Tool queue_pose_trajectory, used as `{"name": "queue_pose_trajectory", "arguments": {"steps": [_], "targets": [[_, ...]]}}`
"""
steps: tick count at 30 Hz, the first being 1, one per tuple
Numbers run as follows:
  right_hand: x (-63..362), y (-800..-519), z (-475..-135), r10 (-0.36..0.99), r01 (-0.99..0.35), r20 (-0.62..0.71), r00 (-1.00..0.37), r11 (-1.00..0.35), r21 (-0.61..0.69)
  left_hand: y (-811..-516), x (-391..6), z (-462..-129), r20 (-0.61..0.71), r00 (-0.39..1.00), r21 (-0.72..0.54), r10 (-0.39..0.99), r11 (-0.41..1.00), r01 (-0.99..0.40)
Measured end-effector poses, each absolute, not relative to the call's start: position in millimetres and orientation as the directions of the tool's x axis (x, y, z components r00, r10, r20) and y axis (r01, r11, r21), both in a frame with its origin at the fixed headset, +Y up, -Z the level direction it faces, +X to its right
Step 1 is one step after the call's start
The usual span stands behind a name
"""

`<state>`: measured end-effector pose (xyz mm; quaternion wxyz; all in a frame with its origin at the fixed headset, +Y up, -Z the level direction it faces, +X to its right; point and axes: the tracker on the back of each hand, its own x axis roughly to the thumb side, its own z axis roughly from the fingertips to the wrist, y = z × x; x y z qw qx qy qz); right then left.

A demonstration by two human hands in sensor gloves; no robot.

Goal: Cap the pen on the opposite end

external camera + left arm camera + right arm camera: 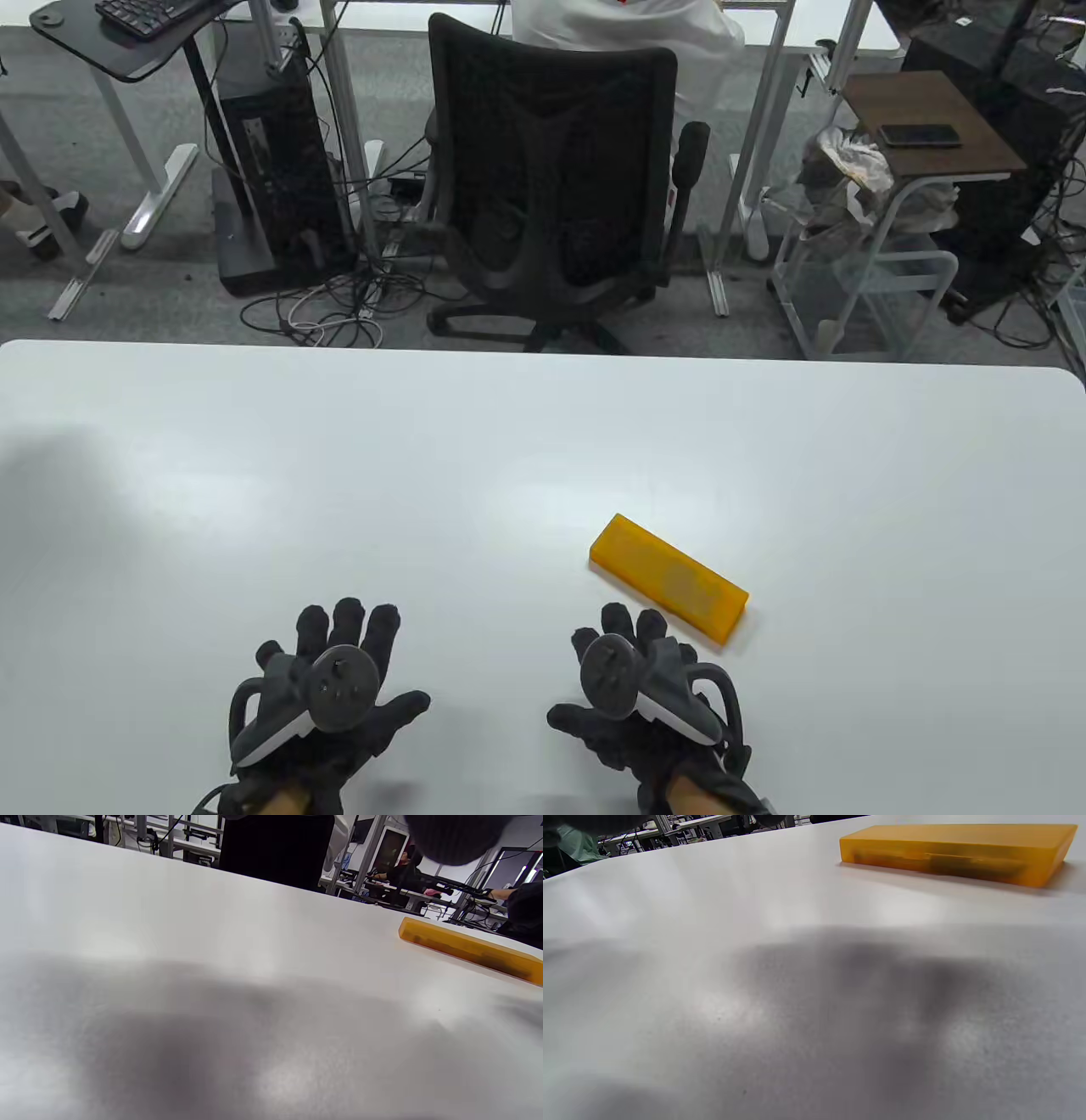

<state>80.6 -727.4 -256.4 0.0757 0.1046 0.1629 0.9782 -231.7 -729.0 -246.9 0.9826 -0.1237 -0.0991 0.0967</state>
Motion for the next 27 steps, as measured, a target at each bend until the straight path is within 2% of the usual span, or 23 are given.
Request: {"name": "queue_pose_trajectory", "arguments": {"steps": [10, 12, 15, 17, 20, 27], "targets": [[80.7, -733.5, -264.9, 0.217, -0.141, 0.156, -0.964, -0.909, 0.391, -726.3, -242.0, -248.4, 0.150, 0.957, -0.239, 0.247, 0.949, -0.207], [83.3, -730.6, -272.8, 0.189, -0.131, 0.123, -0.974, -0.917, 0.377, -727.5, -242.2, -248.3, 0.155, 0.954, -0.244, 0.255, 0.946, -0.213], [101.9, -721.9, -294.3, 0.173, -0.182, -0.066, -0.983, -0.968, 0.171, -729.7, -239.4, -249.6, 0.166, 0.949, -0.267, 0.269, 0.938, -0.219], [118.7, -726.1, -308.6, 0.174, -0.203, -0.210, -0.962, -0.971, 0.125, -731.0, -237.7, -250.3, 0.175, 0.948, -0.278, 0.268, 0.937, -0.213], [140.1, -745.1, -323.0, 0.174, -0.258, -0.381, -0.908, -0.949, 0.182, -733.5, -236.6, -251.7, 0.206, 0.940, -0.295, 0.273, 0.933, -0.207], [158.8, -773.3, -334.7, 0.122, -0.285, -0.481, -0.868, -0.916, 0.284, -734.7, -238.6, -254.6, 0.199, 0.945, -0.297, 0.261, 0.935, -0.196]]}}
